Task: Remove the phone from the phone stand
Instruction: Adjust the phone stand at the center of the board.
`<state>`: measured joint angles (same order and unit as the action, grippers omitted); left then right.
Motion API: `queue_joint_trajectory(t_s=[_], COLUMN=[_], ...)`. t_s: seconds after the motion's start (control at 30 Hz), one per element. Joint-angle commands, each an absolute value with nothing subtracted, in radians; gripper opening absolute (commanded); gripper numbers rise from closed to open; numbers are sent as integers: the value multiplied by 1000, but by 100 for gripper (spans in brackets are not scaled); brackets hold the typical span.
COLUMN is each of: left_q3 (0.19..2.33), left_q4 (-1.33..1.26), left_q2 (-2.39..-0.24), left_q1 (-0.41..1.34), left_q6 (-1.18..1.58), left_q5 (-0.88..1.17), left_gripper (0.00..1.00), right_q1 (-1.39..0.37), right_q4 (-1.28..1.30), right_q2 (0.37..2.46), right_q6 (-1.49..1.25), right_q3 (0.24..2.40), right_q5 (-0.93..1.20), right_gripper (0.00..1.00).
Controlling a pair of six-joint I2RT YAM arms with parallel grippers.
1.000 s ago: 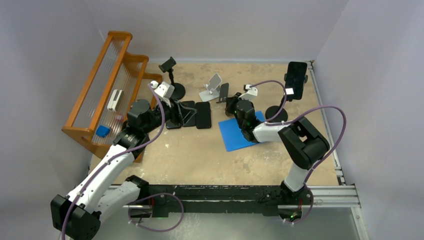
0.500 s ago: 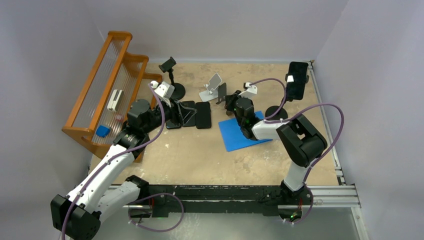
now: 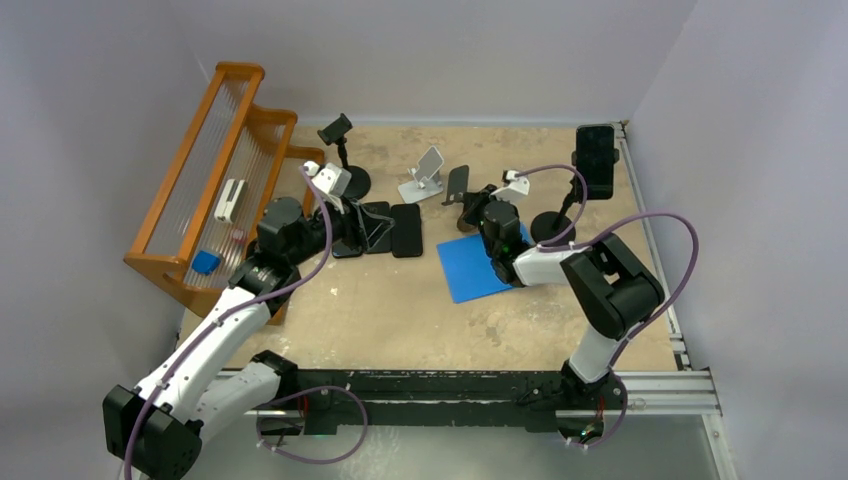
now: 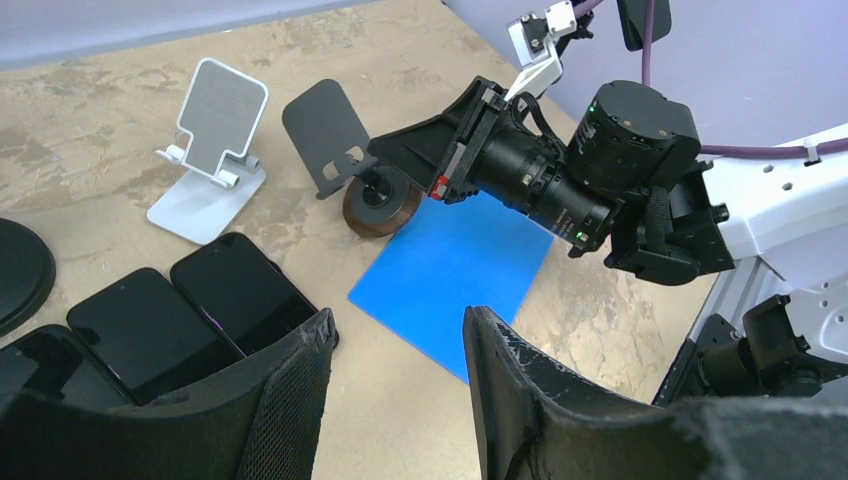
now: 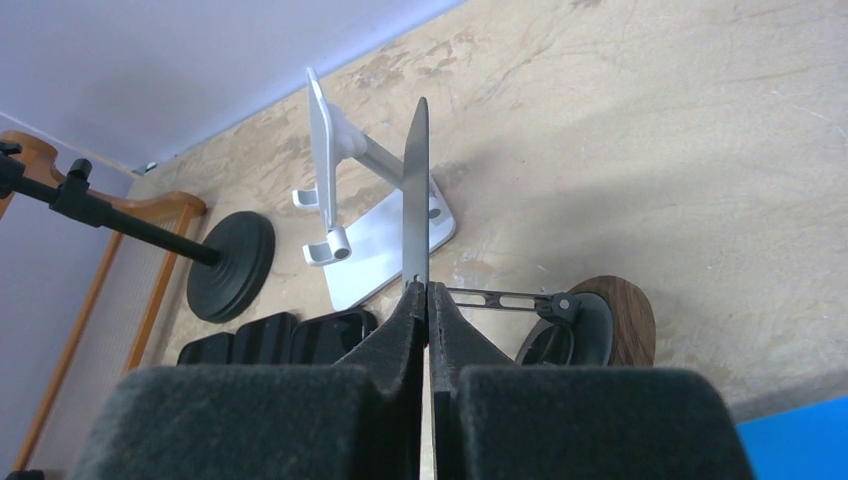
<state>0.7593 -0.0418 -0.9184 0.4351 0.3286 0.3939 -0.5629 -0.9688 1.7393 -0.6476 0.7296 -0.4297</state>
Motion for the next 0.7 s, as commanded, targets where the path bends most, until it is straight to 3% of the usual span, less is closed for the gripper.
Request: queue_joint_trajectory(t_s=[0.0,0.07,0.37,0.67], left_q3=[792,792,793,793], left_q4=[-74,-75,-77,-77], left_q2=[-921,-923,-924,-926], left_q1=[443,443,443,443], left_q6=[318,318,321,324], left_q5=[406,409,416,419], left_gripper=[49,49,49,49], right_q1=[-554,-554,-554,-554], right_q4=[-934,-929,-891,-867], right_q2=[1717,1712,1672,1634], right_q6=[-650,-652,-664,-673], right_q3=[685,678,645,605], right_q5=[-470,-469,-476,-490], right_gripper=[0,0,27,39])
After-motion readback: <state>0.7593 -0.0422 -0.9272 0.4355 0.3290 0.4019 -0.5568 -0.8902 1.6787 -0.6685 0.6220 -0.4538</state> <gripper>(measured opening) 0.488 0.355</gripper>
